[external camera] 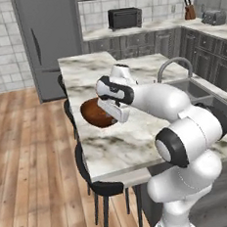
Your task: Pick up the bowls from the cabinet and place each bowl in front of a stool on the dining counter.
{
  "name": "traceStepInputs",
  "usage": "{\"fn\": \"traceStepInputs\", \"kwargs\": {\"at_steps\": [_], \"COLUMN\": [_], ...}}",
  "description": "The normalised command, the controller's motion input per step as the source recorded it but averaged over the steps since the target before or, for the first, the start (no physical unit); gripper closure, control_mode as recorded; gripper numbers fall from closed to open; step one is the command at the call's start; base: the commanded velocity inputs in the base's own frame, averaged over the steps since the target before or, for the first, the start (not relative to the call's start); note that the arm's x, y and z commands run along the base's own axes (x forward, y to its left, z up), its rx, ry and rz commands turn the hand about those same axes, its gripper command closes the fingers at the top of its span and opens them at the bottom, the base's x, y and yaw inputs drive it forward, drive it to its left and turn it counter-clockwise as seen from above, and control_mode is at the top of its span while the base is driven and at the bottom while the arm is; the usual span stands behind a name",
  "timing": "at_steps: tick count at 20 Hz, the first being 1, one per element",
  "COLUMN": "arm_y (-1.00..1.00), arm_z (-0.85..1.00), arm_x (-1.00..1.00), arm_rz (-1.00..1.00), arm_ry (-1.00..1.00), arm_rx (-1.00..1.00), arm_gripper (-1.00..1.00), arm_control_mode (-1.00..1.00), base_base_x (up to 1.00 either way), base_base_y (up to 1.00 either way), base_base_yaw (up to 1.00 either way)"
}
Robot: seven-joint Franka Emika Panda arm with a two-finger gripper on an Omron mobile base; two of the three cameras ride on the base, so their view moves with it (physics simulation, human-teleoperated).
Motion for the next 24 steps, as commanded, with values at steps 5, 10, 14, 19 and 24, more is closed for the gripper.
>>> {"fn": "traceStepInputs", "kwargs": {"at_steps": [5,10,14,19,24], "arm_y": [0.00,0.06,0.05,0.02,-0.01], "arm_z": [-0.46,-0.55,-0.20,0.00,0.00], "arm_x": [0.23,0.08,0.03,0.00,0.00], "arm_rz": [0.05,0.02,0.00,0.00,0.00], "arm_ry": [0.13,0.09,0.15,0.05,0.00], "arm_rx": [0.00,0.00,0.00,0.00,0.00], "arm_gripper": [1.00,1.00,1.00,-1.00,-1.00], "arm_control_mode": [-1.00,-1.00,-1.00,-1.00,-1.00], "base_base_x": [0.00,0.00,0.00,0.00,0.00], "base_base_y": [0.00,0.00,0.00,0.00,0.00], "base_base_yaw": [0.00,0.00,0.00,0.00,0.00]}}
